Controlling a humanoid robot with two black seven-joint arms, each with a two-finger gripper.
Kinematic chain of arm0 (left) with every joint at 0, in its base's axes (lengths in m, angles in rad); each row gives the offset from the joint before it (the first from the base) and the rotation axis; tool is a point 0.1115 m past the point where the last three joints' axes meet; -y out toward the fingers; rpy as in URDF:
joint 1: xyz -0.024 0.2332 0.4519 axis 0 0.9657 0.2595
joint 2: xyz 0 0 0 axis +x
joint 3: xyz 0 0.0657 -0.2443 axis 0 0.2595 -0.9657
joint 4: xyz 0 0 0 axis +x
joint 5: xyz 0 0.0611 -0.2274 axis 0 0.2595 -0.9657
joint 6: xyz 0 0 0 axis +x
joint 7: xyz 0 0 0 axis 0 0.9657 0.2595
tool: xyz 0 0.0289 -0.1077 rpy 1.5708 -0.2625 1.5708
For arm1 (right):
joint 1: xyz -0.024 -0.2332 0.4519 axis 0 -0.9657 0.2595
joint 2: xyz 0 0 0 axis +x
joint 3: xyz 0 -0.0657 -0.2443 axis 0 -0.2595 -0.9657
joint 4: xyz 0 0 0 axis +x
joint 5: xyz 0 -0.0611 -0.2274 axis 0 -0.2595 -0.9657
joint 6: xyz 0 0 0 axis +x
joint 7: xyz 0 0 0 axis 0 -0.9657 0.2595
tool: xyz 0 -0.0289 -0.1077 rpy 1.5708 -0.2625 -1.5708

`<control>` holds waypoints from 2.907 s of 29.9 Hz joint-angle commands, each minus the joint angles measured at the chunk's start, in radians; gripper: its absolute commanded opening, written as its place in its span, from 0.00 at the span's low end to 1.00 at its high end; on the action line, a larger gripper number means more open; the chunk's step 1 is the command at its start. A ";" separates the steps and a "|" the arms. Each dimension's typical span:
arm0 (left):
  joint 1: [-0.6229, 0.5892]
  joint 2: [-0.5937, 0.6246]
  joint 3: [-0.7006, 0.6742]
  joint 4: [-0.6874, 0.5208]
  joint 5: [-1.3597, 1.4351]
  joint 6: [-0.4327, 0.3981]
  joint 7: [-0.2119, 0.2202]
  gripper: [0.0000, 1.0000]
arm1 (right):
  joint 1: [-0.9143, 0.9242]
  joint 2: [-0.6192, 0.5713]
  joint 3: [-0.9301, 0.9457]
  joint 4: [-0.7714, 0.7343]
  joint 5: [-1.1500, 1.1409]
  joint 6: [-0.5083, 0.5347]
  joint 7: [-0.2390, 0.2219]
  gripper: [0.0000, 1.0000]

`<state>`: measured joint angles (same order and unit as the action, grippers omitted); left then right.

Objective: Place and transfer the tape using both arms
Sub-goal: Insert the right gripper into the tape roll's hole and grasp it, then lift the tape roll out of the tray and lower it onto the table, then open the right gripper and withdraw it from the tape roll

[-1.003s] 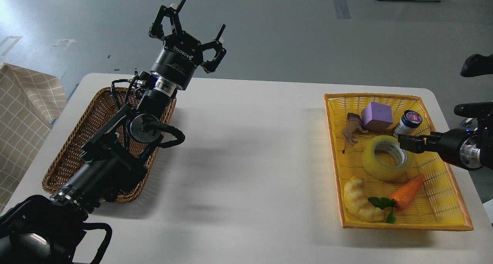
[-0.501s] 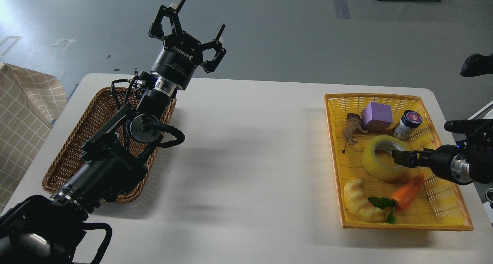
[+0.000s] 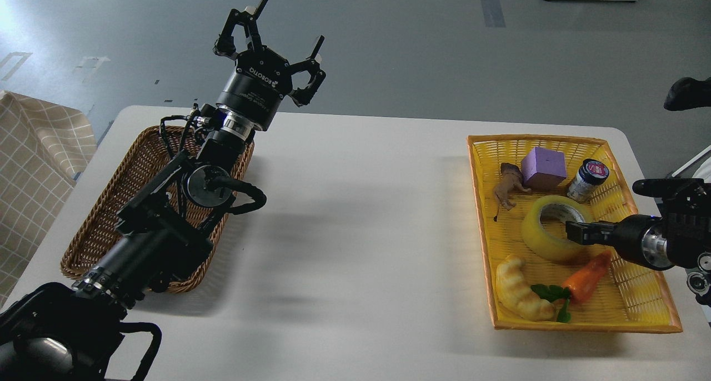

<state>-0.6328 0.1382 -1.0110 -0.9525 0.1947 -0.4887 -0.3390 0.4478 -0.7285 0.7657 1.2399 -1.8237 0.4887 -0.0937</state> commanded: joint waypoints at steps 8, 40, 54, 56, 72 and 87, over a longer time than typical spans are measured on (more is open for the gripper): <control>0.001 0.000 0.000 0.000 0.000 0.000 0.000 0.98 | 0.040 -0.002 0.001 0.003 0.010 0.000 0.005 0.00; 0.007 -0.016 0.000 -0.002 0.000 0.000 0.000 0.98 | 0.367 0.253 -0.037 0.224 0.003 0.000 0.023 0.00; 0.007 -0.014 -0.001 -0.002 0.000 0.000 0.000 0.98 | 0.422 0.497 -0.264 -0.066 -0.011 0.000 0.022 0.00; 0.007 -0.012 -0.003 -0.003 0.000 0.000 0.000 0.98 | 0.423 0.508 -0.295 -0.082 -0.028 0.000 0.022 0.00; 0.007 -0.017 -0.003 -0.003 0.000 0.000 0.000 0.98 | 0.425 0.638 -0.372 -0.263 -0.037 0.000 0.022 0.00; 0.007 -0.016 -0.012 -0.005 0.000 0.000 0.000 0.98 | 0.437 0.652 -0.349 -0.287 -0.029 0.000 0.026 0.95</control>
<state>-0.6259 0.1229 -1.0214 -0.9567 0.1949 -0.4887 -0.3390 0.8854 -0.0769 0.4032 0.9509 -1.8618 0.4887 -0.0718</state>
